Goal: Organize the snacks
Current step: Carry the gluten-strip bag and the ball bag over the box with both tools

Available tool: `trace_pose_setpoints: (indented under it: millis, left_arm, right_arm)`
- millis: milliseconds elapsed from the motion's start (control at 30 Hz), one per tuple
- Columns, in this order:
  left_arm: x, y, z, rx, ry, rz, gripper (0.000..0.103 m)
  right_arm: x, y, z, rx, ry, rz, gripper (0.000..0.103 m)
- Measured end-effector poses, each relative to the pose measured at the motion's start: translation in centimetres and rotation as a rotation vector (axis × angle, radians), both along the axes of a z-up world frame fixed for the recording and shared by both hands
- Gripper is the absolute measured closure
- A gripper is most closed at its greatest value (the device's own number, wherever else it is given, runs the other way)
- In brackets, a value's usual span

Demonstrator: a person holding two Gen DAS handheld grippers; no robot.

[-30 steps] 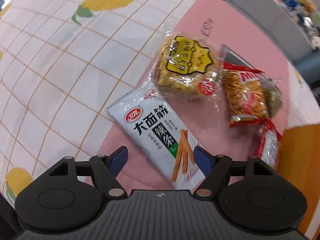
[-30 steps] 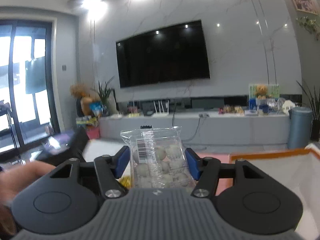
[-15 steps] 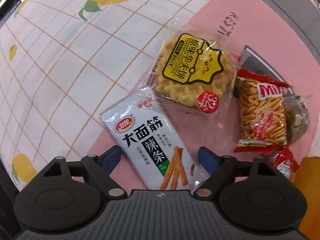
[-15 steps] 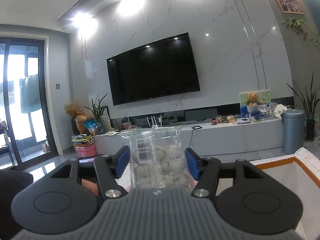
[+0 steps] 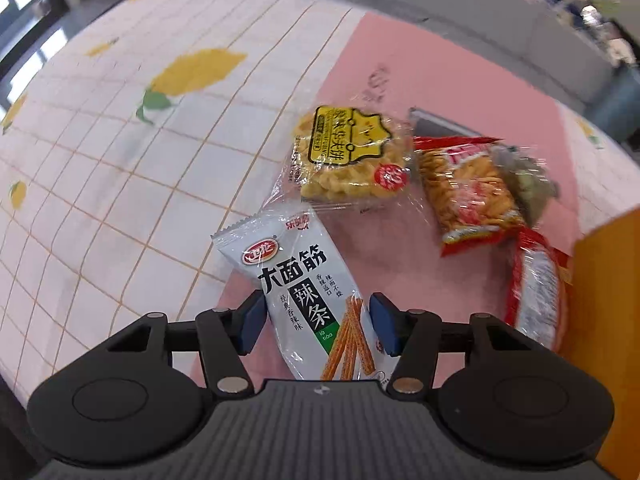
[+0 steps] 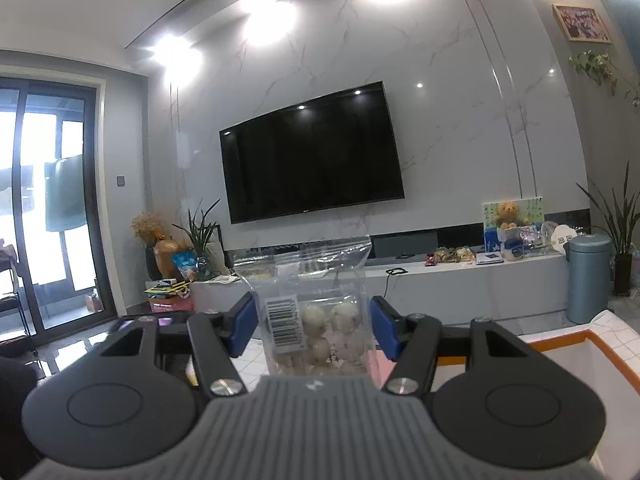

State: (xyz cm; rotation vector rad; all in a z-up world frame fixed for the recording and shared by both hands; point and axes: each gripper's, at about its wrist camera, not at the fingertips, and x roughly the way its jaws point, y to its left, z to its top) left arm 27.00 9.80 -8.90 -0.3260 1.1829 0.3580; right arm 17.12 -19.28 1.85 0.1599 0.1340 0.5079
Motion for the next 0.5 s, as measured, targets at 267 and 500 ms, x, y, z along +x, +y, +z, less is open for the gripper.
trace_pose_setpoints:
  millis: [267, 500]
  left_arm:
    - [-2.8, -3.3, 5.7, 0.051, -0.269, -0.148, 0.041]
    - [-5.4, -6.1, 10.2, 0.049, -0.448, -0.246, 0.042]
  right_arm:
    - [-0.3, -1.8, 0.6, 0.006, -0.015, -0.051, 0.044]
    - [-0.2, -4.5, 1.1, 0.033, -0.007, -0.118, 0.044]
